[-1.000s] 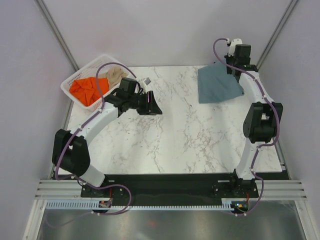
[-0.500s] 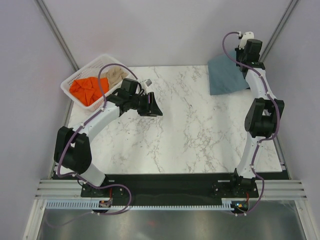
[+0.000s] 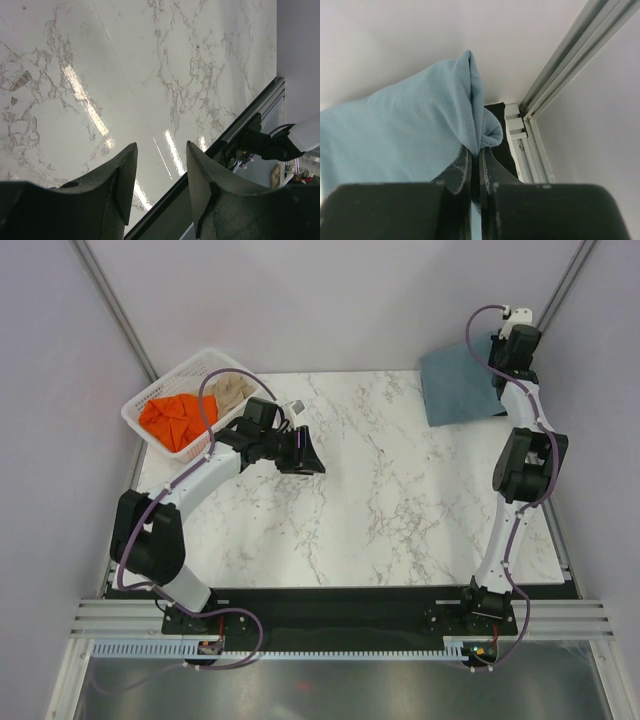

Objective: Fold and stack the t-shirts
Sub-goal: Neatly place the folded tshirt to the corner

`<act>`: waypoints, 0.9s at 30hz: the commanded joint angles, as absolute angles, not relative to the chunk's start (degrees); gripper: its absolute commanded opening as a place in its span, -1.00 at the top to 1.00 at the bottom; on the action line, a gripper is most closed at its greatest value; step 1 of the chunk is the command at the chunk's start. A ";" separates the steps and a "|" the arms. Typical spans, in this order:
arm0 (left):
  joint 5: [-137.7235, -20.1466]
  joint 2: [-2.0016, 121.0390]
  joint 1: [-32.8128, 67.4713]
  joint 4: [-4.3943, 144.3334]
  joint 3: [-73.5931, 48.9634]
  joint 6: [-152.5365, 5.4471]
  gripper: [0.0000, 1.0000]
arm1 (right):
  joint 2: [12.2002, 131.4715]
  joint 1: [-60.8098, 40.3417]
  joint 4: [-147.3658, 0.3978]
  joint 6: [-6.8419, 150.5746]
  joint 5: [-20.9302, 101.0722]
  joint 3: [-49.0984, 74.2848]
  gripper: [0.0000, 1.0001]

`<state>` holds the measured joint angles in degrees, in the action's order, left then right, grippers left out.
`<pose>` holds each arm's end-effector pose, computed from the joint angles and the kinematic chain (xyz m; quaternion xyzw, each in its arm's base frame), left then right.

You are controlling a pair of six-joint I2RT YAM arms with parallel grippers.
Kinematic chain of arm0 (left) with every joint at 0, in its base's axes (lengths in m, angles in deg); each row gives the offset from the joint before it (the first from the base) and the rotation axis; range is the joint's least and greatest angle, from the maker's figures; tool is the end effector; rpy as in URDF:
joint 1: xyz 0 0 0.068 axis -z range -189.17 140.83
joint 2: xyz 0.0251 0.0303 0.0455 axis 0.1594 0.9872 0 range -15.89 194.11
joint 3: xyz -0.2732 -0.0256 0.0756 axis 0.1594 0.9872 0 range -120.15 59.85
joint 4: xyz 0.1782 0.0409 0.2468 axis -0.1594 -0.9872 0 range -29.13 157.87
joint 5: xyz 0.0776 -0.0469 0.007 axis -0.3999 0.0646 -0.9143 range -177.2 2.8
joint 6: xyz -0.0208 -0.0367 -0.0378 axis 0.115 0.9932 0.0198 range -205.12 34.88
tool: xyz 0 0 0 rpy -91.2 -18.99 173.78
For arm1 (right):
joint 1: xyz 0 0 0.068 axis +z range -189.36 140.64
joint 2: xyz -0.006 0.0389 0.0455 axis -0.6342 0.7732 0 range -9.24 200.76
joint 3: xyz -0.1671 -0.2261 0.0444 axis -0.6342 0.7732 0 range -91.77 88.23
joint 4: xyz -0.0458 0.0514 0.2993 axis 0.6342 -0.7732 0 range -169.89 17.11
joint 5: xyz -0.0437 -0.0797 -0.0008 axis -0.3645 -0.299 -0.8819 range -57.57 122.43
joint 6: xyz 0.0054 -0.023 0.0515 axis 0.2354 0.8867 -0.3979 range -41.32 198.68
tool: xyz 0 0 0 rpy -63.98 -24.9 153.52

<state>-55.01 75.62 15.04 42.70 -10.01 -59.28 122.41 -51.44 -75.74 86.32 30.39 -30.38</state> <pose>0.3520 -0.1815 0.2588 0.0893 0.8947 -0.3831 0.2114 0.5982 -0.1295 0.2809 0.0416 0.7969 -0.1172 0.5911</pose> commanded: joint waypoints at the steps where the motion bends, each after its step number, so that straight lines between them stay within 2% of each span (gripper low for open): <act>1: -52.74 75.96 14.82 42.73 -9.93 -61.57 -0.03 | 129.59 -52.63 -68.93 82.29 26.91 -36.04 0.86; 3: -52.74 76.31 14.82 42.73 -9.93 -61.57 -0.03 | 132.77 -53.24 -69.46 80.10 21.30 -40.43 0.76; 4: -52.83 76.40 14.82 42.64 -9.93 -61.57 -0.04 | 134.96 -53.51 -69.46 79.65 21.62 -41.49 0.61; 5: -52.74 76.57 14.82 42.64 -9.84 -61.57 -0.04 | 135.85 -53.77 -69.46 78.86 20.92 -42.98 0.40; 6: -52.66 76.57 14.82 42.55 -9.84 -61.66 -0.04 | 136.47 -53.78 -69.29 77.03 19.79 -43.52 0.11; 9: -52.57 76.05 14.82 42.55 -9.84 -61.48 -0.04 | 135.78 -53.86 -69.11 74.82 18.37 -41.77 0.06; 11: -52.39 75.35 14.82 42.55 -9.76 -61.39 -0.04 | 132.27 -53.86 -68.41 72.62 18.98 -37.23 -0.26; 12: -52.13 75.08 14.82 42.47 -9.76 -61.48 -0.04 | 130.69 -53.86 -67.97 71.83 19.33 -35.28 -0.55; 13: -52.13 74.30 14.82 42.64 -9.76 -61.39 -0.04 | 127.28 -53.86 -67.62 71.04 20.20 -31.43 -0.73; 15: -52.48 73.68 14.91 42.64 -10.02 -61.66 -0.04 | 123.75 -53.86 -67.87 70.51 20.48 -28.24 -0.96; 19: -51.78 71.74 14.91 42.64 -10.81 -61.83 -0.04 | 111.38 -53.86 -71.21 68.67 20.21 -20.59 -0.96; 24: -50.63 68.32 15.00 43.08 -14.49 -62.54 -0.04 | 98.09 -53.69 -88.56 61.31 23.89 -15.49 -0.96; 27: -51.51 65.86 14.91 43.78 -17.04 -62.27 -0.04 | 88.08 -53.77 -96.78 55.42 30.55 -9.09 -0.96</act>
